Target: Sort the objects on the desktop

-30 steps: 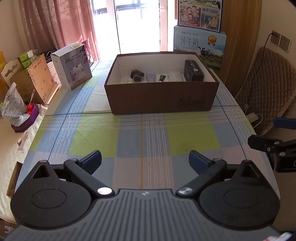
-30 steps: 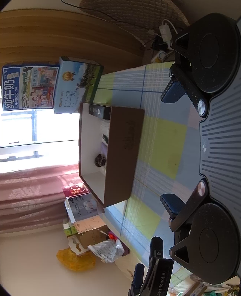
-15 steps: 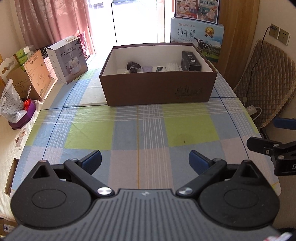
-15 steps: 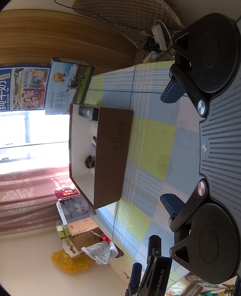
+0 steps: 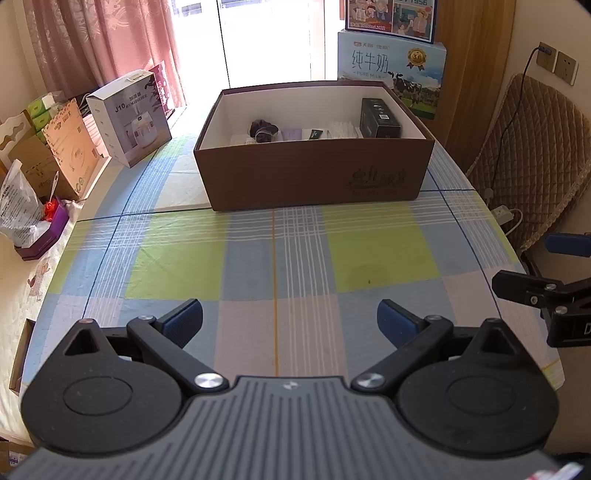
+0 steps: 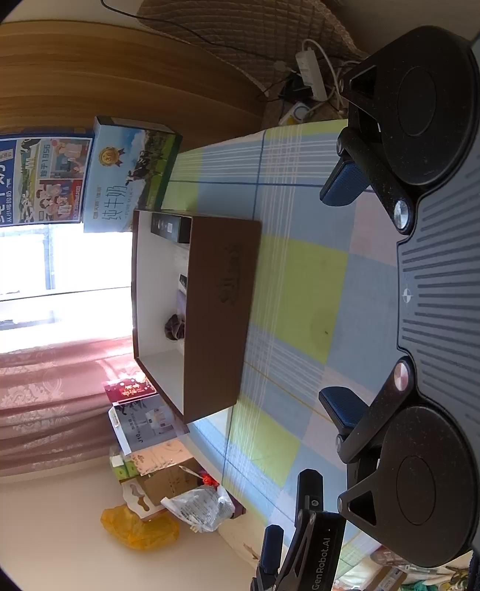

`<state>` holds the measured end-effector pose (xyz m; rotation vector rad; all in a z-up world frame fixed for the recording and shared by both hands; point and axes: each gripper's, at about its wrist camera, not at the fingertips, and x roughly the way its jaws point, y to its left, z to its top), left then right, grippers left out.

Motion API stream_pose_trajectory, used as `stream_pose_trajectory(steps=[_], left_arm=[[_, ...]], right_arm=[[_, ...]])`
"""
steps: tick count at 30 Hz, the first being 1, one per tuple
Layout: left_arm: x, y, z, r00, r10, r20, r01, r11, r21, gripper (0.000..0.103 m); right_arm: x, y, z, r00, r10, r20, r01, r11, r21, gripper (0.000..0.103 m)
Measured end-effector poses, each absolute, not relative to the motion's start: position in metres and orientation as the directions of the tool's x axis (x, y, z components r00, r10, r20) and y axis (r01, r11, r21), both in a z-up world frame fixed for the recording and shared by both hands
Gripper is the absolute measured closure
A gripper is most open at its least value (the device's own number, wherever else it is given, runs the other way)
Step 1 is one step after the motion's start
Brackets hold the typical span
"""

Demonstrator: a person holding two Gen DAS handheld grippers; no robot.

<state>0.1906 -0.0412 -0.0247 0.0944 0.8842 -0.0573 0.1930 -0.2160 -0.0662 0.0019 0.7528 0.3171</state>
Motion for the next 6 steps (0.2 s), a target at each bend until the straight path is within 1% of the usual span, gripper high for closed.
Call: stream_pose_trajectory(steps=[6], left_arm=[[0.1926, -0.0441, -0.0247, 0.646, -0.012, -0.763, 0.105, 0.992, 0.073, 0.003]], right_arm=[[0.1961, -0.2165, -0.0669, 0.681, 0.283, -0.676, -0.279, 0.953, 0.118, 0.002]])
